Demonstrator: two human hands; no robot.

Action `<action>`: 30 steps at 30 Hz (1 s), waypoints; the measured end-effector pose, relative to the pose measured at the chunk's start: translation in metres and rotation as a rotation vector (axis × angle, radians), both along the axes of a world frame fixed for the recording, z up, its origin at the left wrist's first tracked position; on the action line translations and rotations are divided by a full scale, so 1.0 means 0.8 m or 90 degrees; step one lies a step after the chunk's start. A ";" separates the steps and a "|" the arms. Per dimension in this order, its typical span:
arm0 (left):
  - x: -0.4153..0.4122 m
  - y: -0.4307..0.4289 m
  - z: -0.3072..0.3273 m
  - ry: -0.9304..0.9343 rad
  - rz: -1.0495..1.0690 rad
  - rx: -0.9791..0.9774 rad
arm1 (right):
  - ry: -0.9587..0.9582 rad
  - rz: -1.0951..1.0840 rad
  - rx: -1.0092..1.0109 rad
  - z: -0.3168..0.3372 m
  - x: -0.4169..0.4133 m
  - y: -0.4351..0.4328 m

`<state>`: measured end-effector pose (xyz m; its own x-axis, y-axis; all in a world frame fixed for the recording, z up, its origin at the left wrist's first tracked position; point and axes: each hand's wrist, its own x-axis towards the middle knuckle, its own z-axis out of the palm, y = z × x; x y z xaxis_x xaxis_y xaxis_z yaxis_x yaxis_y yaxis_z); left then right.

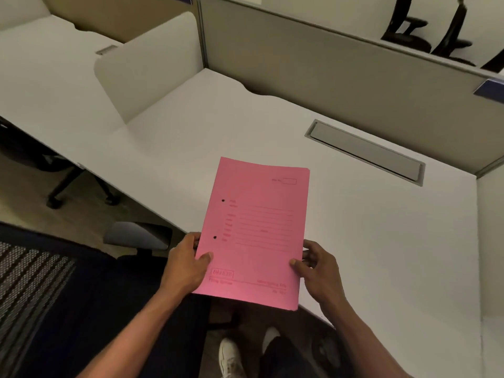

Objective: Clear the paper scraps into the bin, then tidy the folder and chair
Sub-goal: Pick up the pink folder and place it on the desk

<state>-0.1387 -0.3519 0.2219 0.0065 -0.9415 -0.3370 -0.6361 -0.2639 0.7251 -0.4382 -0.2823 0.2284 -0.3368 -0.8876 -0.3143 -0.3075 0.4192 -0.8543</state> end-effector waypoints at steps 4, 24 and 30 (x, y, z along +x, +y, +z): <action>-0.010 -0.042 -0.009 -0.010 -0.003 0.005 | 0.001 -0.002 0.000 -0.005 -0.006 -0.041; -0.146 -0.334 -0.077 -0.082 0.036 0.016 | -0.064 -0.017 0.009 -0.094 -0.122 -0.319; -0.191 -0.446 -0.098 -0.115 0.025 -0.022 | -0.072 -0.046 0.024 -0.117 -0.154 -0.412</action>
<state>-0.2919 -0.7085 0.1432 0.1005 -0.9503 -0.2948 -0.7465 -0.2679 0.6090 -0.5618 -0.6115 0.1345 -0.3593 -0.8493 -0.3867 -0.1782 0.4692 -0.8649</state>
